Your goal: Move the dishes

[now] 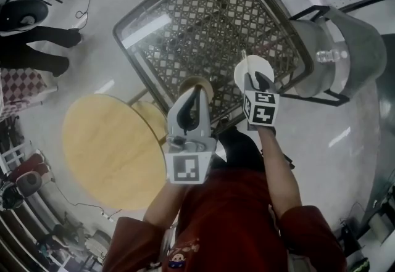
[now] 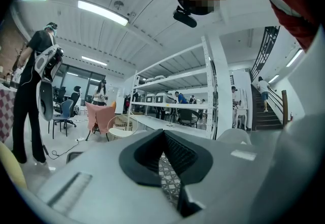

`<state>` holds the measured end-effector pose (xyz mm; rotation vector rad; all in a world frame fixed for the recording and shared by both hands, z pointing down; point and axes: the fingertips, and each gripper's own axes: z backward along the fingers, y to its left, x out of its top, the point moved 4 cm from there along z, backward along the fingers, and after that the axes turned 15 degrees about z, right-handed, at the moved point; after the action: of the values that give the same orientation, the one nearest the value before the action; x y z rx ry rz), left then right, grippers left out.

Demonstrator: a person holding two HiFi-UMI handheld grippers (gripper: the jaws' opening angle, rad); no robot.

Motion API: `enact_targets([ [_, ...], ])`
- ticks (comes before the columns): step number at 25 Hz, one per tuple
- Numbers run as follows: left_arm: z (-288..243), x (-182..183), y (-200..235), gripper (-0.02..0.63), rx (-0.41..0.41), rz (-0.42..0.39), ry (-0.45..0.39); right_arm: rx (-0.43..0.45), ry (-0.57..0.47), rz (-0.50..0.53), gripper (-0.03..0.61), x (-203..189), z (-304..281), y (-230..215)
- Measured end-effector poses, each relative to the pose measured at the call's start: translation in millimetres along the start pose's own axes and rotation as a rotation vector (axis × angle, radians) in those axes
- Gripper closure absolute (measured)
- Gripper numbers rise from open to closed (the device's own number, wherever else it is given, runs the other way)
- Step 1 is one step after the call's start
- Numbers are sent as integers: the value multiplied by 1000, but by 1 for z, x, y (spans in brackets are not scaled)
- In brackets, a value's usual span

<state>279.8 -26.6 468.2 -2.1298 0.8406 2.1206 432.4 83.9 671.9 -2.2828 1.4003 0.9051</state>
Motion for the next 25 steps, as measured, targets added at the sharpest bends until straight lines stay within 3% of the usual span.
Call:
enact_targets([
  [12,15,20,-6,607,-9,-10,-49,-7,-216,23,477,66,61,6],
  [25,13,47,-22,607,-60,-22,-118,1,-640,59,477,162,186,-9],
])
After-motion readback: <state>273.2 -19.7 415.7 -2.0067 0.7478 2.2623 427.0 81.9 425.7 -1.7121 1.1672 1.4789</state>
